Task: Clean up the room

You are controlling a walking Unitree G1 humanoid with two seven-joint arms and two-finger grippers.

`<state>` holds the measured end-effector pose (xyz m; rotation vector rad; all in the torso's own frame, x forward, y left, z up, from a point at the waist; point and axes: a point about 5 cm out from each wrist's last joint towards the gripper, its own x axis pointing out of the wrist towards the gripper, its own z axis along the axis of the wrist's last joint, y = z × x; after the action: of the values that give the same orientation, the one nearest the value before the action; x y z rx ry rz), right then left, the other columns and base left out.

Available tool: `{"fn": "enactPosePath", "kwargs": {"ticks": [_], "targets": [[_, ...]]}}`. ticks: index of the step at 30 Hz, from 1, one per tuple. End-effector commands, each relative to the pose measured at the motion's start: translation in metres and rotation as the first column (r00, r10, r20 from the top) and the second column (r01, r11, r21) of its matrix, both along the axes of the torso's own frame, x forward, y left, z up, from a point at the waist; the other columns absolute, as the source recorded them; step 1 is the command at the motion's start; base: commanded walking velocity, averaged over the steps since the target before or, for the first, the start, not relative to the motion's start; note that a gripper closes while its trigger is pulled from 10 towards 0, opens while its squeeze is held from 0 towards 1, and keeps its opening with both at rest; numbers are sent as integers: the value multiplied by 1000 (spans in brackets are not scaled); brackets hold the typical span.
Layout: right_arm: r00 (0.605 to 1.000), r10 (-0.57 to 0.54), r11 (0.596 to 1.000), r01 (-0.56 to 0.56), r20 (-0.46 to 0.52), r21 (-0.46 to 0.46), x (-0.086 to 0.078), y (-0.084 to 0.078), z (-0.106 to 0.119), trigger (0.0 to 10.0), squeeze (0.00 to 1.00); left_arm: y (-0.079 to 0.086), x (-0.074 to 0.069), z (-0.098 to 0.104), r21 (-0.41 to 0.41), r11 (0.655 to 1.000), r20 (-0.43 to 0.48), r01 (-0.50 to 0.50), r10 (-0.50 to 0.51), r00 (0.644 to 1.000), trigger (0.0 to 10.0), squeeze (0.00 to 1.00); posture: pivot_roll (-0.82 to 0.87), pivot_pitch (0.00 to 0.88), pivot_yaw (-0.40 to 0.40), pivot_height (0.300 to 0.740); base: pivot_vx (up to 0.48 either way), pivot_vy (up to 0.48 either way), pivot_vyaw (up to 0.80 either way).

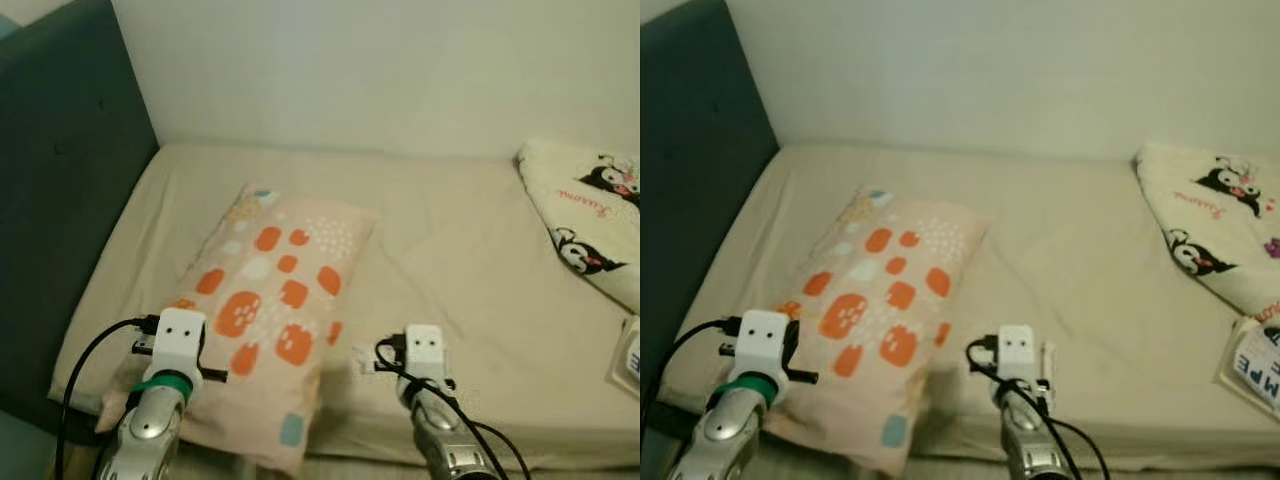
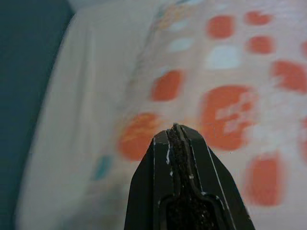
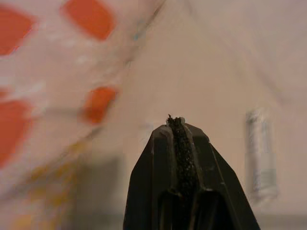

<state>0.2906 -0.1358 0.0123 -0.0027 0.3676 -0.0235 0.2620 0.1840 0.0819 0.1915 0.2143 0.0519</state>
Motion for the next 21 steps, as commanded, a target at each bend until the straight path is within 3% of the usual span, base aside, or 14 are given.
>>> {"fn": "enactPosePath", "kwargs": {"ticks": [1,8,10,12,21], "targets": [[1000,4,1000,-4,-12,1,-2,1,-3,10000,0,0,-3,-4,-3,1000,-21,-1,1,1000,10000,0,106,37,43,740,0,480,0],[1000,2,1000,-2,-15,3,-3,1,-4,10000,0,0,-3,-3,1,1000,-23,0,0,1000,10000,0,107,38,45,740,0,480,0],[1000,0,1000,0,-15,5,-3,2,-4,10000,0,1,-2,-3,53,998,-30,19,-17,999,10000,0,109,39,49,740,0,0,0],[1000,-2,1000,2,-16,7,-3,3,-4,10000,0,2,-3,-4,53,998,-49,20,-17,999,10000,0,109,39,49,740,0,0,0],[1000,-17,1000,17,-17,10,-4,1,-5,10000,0,3,-4,-7,38,999,-84,30,-27,996,10000,0,104,43,61,740,0,-455,0]]}}
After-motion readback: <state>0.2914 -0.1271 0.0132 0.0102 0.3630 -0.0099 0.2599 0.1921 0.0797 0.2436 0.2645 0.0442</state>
